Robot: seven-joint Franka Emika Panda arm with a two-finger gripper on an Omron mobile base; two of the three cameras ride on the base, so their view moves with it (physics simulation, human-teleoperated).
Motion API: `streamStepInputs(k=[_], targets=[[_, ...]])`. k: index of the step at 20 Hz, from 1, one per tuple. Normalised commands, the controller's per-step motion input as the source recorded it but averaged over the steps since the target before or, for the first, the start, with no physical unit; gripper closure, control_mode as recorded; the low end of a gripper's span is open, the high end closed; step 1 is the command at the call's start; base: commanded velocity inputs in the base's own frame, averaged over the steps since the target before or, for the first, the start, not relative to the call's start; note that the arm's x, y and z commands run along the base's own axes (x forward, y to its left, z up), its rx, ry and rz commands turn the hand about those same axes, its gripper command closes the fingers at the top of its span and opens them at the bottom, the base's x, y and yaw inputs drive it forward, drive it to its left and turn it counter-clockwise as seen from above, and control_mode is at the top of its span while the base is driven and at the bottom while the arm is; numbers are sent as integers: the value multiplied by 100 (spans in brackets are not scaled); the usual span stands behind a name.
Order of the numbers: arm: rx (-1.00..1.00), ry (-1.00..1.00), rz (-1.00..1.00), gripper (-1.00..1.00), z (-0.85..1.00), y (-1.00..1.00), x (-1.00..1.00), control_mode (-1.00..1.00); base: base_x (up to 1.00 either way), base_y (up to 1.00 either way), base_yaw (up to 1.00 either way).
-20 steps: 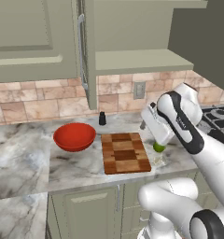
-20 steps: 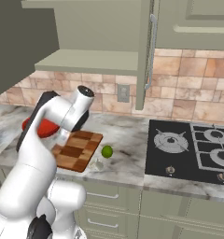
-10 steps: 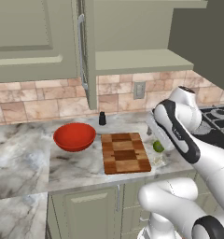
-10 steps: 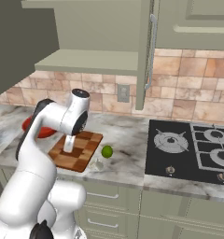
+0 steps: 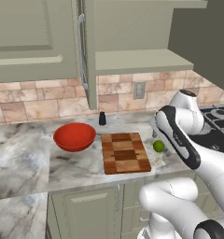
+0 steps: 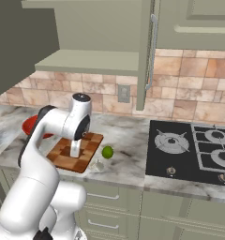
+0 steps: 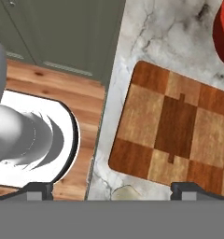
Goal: Open the cabinet. Place the bowl and condiment on the counter. Then place the lime and garlic on the cutting board.
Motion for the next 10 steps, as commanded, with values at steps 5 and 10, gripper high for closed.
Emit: streamStepInputs(k=[5,10], targets=[[-4,0,0,-100,0,-29,0,-100,0,0,0],[-5,0,1,-100,-3,-25,3,-100,0,0,0]])
